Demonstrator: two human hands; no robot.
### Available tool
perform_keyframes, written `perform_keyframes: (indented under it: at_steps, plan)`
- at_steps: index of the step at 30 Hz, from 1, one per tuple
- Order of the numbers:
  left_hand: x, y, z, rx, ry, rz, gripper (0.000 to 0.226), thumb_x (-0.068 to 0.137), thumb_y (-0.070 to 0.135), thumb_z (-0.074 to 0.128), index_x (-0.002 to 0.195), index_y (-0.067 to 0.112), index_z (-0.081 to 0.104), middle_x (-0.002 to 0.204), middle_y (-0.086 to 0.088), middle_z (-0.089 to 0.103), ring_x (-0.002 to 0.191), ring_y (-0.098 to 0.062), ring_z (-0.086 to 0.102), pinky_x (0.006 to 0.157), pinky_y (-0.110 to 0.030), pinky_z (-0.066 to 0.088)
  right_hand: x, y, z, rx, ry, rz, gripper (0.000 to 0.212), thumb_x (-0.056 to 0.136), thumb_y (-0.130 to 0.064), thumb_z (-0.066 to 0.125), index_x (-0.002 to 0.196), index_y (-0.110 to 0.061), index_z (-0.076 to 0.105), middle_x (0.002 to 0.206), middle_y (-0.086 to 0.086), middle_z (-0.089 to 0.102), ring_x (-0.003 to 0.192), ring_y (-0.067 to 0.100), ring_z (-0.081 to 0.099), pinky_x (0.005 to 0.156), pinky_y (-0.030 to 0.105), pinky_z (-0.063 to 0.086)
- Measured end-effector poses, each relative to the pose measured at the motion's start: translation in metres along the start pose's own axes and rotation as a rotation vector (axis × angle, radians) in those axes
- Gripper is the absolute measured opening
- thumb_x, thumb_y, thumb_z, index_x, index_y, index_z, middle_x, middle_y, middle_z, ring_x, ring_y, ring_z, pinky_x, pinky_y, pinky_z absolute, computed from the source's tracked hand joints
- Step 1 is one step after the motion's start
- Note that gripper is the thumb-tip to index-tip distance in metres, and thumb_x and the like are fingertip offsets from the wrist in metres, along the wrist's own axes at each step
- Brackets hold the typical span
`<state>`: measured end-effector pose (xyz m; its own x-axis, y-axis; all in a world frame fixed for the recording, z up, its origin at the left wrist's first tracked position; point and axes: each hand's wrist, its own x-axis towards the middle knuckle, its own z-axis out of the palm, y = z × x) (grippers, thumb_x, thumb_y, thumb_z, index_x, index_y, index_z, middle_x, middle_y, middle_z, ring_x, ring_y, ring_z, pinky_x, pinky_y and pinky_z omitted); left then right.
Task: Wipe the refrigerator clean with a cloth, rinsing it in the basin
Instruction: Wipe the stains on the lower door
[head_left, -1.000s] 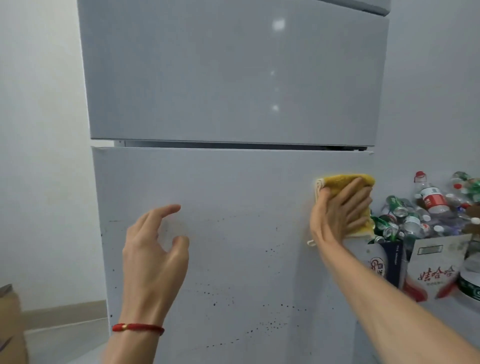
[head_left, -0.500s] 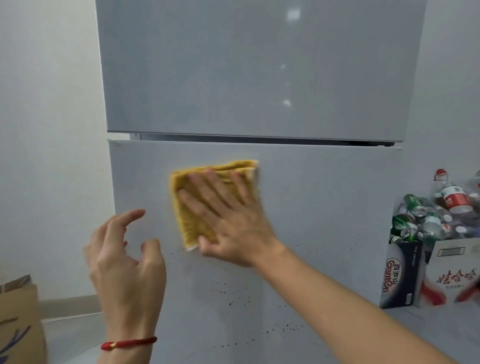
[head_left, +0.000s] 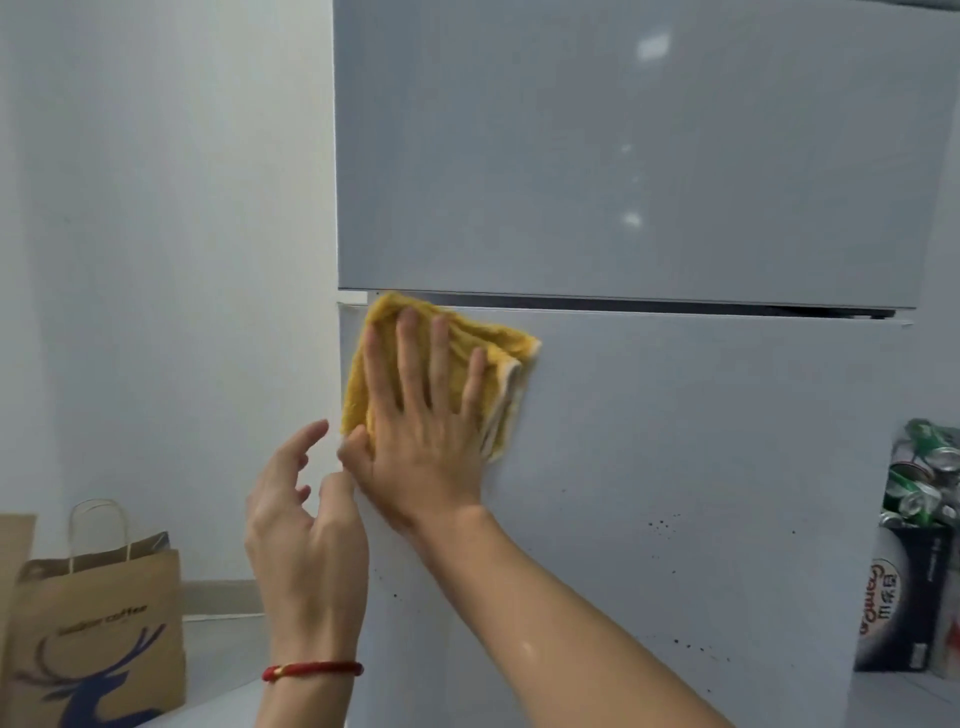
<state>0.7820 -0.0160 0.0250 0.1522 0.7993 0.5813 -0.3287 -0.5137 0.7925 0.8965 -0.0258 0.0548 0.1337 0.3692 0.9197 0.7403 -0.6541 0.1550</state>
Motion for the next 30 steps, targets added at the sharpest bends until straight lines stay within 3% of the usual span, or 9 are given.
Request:
perform_keyframes:
  at_steps: [4,7,10,12,14,16,21,24,30]
  plan:
    - [0.003,-0.002,-0.007,-0.023,0.059,-0.041,0.045,0.089,0.022,0.049,0.131,0.031,0.063,0.13,-0.001,0.06,0.12,-0.019,0.055,0.095,-0.037,0.044,-0.02,0.0,0.013,-0.098,-0.102,-0.465,0.08,0.097,-0.048,0.048,0.166,-0.02,0.02,0.175,0.005,0.003,0.161,0.028,-0.005,0.128,0.058,-0.005]
    - [0.003,-0.005,-0.004,-0.031,0.065,-0.07,0.046,0.089,0.022,0.049,0.131,0.032,0.062,0.131,-0.001,0.06,0.122,-0.017,0.054,0.1,-0.044,0.047,-0.037,0.061,0.0,-0.099,-0.086,-0.451,0.089,0.088,-0.05,0.053,0.166,-0.025,0.019,0.175,0.002,0.008,0.162,0.026,0.002,0.128,0.058,0.0]
    - [0.005,-0.012,-0.009,-0.015,0.035,-0.082,0.045,0.091,0.019,0.05,0.133,0.033,0.06,0.132,0.005,0.059,0.124,-0.015,0.053,0.102,-0.046,0.049,-0.071,0.129,-0.011,-0.126,-0.004,-0.115,0.086,0.092,-0.054,0.045,0.166,-0.02,0.018,0.174,0.011,0.009,0.161,0.035,0.005,0.125,0.064,0.005]
    - [0.01,-0.019,-0.015,0.018,-0.01,-0.087,0.046,0.095,0.01,0.052,0.135,0.032,0.059,0.134,0.006,0.058,0.125,-0.017,0.054,0.103,-0.046,0.049,-0.089,0.15,-0.013,-0.066,0.035,0.302,0.084,0.097,-0.055,0.031,0.167,-0.013,0.012,0.173,0.018,0.004,0.16,0.04,0.001,0.124,0.068,0.004]
    - [0.014,-0.023,-0.019,0.064,-0.059,-0.095,0.048,0.096,0.006,0.051,0.137,0.03,0.057,0.135,0.006,0.057,0.127,-0.016,0.052,0.104,-0.045,0.047,-0.086,0.131,-0.008,0.007,0.085,0.705,0.083,0.098,-0.054,0.024,0.166,-0.011,0.003,0.173,0.02,0.0,0.159,0.042,-0.002,0.122,0.071,0.006]
    - [0.015,-0.023,-0.021,0.074,-0.093,-0.097,0.047,0.098,0.006,0.048,0.139,0.028,0.056,0.137,0.007,0.057,0.127,-0.012,0.05,0.106,-0.043,0.044,-0.069,0.086,-0.004,0.086,0.107,0.833,0.085,0.098,-0.055,0.025,0.166,-0.01,0.002,0.173,0.021,-0.001,0.159,0.044,-0.003,0.12,0.073,0.007]
    - [0.009,-0.02,-0.018,0.045,-0.063,-0.069,0.045,0.093,0.035,0.046,0.134,0.027,0.061,0.133,0.008,0.061,0.126,-0.014,0.054,0.107,-0.043,0.045,-0.069,-0.031,0.026,-0.012,-0.032,0.028,0.086,0.096,-0.049,0.05,0.167,-0.016,0.013,0.174,0.011,0.004,0.16,0.037,-0.003,0.126,0.063,-0.003]
    - [0.005,-0.024,-0.015,0.064,0.038,-0.017,0.037,0.097,0.037,0.049,0.13,0.028,0.063,0.126,0.004,0.064,0.122,-0.017,0.057,0.104,-0.05,0.048,-0.085,-0.037,0.038,-0.066,-0.125,-0.339,0.087,0.095,-0.044,0.06,0.166,-0.016,0.018,0.175,0.001,0.009,0.161,0.023,-0.012,0.13,0.051,-0.001]
    - [-0.018,-0.02,0.007,0.091,0.084,0.037,0.046,0.087,0.024,0.047,0.13,0.028,0.061,0.13,0.007,0.057,0.129,-0.02,0.05,0.107,-0.052,0.044,-0.126,0.111,0.007,-0.076,-0.034,-0.18,0.089,0.089,-0.048,0.052,0.166,-0.02,0.019,0.174,0.005,0.011,0.161,0.027,0.008,0.128,0.058,0.005]
